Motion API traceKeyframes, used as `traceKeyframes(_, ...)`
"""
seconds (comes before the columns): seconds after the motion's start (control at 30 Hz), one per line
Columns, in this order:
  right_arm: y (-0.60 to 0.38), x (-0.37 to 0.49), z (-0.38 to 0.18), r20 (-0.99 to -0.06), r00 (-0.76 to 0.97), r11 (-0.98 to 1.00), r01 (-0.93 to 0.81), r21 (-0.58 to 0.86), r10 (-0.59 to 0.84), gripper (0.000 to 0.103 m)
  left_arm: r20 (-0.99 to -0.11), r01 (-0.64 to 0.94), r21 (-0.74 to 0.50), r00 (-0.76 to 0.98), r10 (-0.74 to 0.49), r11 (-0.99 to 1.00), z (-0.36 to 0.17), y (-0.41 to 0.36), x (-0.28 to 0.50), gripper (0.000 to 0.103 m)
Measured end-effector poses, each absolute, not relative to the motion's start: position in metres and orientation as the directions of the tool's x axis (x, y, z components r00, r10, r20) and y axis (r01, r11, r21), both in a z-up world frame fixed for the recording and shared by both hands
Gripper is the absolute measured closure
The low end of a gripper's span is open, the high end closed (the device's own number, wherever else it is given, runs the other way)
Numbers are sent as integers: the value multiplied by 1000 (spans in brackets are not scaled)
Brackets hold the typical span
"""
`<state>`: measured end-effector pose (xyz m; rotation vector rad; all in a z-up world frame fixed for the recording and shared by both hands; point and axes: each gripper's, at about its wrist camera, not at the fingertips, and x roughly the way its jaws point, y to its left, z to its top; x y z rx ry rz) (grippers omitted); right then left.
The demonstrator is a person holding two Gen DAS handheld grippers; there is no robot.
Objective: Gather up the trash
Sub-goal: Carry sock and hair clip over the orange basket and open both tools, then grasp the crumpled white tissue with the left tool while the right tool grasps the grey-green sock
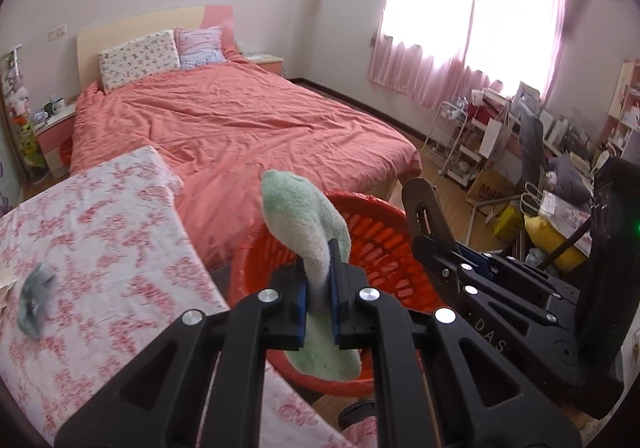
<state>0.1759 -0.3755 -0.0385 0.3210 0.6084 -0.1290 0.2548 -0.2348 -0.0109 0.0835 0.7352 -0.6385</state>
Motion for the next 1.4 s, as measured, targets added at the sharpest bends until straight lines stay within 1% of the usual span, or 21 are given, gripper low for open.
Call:
traceKeyframes(0.17, -388, 181, -47, -595, 804, 928, 225, 296, -5, 90, -680, 578, -147, 530, -506, 803, -30, -252, 268, 92)
traceKeyframes(0.23, -391, 184, -51, -602, 798, 924, 222, 310, 10, 90, -690, 571, -150, 524, -499, 807, -36, -255, 272, 83)
traceKeyframes(0.27, -392, 185, -53, -607, 794, 924, 219, 315, 19, 89, -696, 564, -148, 524, -491, 812, -39, -256, 275, 73)
traceKeyframes(0.3, -394, 187, -55, -613, 790, 922, 224, 316, 18, 89, -700, 554, -142, 530, -479, 820, -42, -255, 277, 66)
traceKeyframes(0.33, -394, 189, -58, -620, 784, 921, 232, 312, 13, 87, -705, 543, -133, 536, -465, 829, -46, -254, 280, 64)
traceKeyframes(0.37, -394, 189, -60, -626, 780, 922, 232, 310, 15, 79, -711, 534, -129, 537, -454, 836, -48, -251, 282, 62)
traceKeyframes(0.4, -393, 190, -61, -629, 777, 923, 229, 308, 17, 75, -715, 525, -127, 540, -445, 842, -50, -248, 284, 58)
traceKeyframes(0.47, -390, 187, -62, -629, 777, 929, 232, 287, 1, 61, -721, 498, -117, 553, -419, 859, -53, -238, 287, 53)
traceKeyframes(0.53, -385, 185, -61, -627, 779, 937, 230, 264, -15, 53, -723, 468, -93, 575, -383, 879, -55, -225, 289, 44)
traceKeyframes(0.6, -381, 184, -59, -625, 780, 943, 227, 243, -26, 50, -721, 418, -50, 613, -322, 907, -57, -209, 290, 28)
traceKeyframes(0.63, -377, 185, -57, -624, 781, 947, 223, 232, -31, 48, -718, 395, -28, 631, -294, 918, -58, -202, 290, 26)
traceKeyframes(0.7, -368, 184, -55, -623, 782, 953, 213, 214, -35, 47, -719, 351, 4, 652, -242, 936, -59, -182, 291, 20)
traceKeyframes(0.73, -362, 184, -54, -623, 781, 956, 207, 207, -34, 45, -719, 335, 12, 658, -225, 942, -60, -171, 293, 18)
traceKeyframes(0.77, -364, 189, -55, -624, 781, 958, 203, 203, -34, 41, -713, 297, 33, 676, -186, 954, -61, -155, 294, 14)
traceKeyframes(0.83, -351, 190, -55, -623, 782, 964, 188, 190, -29, 38, -706, 239, 65, 697, -124, 969, -62, -131, 297, 11)
traceKeyframes(0.87, -344, 191, -55, -626, 780, 966, 178, 185, -24, 36, -711, 191, 88, 699, -72, 978, -64, -112, 299, 7)
traceKeyframes(0.9, -340, 191, -56, -628, 778, 968, 171, 182, -19, 35, -716, 163, 96, 697, -45, 982, -64, -100, 301, 4)
traceKeyframes(1.0, -315, 196, -59, -641, 767, 977, 132, 168, 7, 32, -730, 58, 125, 681, 52, 990, -68, -49, 310, 4)
traceKeyframes(1.07, -300, 199, -60, -645, 764, 982, 112, 154, 15, 26, -734, -4, 147, 669, 112, 989, -70, -16, 315, 4)
traceKeyframes(1.27, -247, 210, -62, -660, 748, 992, 14, 125, 73, 25, -718, -192, 139, 656, 233, 971, -71, 89, 339, 4)
traceKeyframes(1.4, -219, 216, -64, -669, 737, 993, -33, 116, 103, 25, -734, -239, 48, 650, 197, 970, -74, 126, 366, 4)
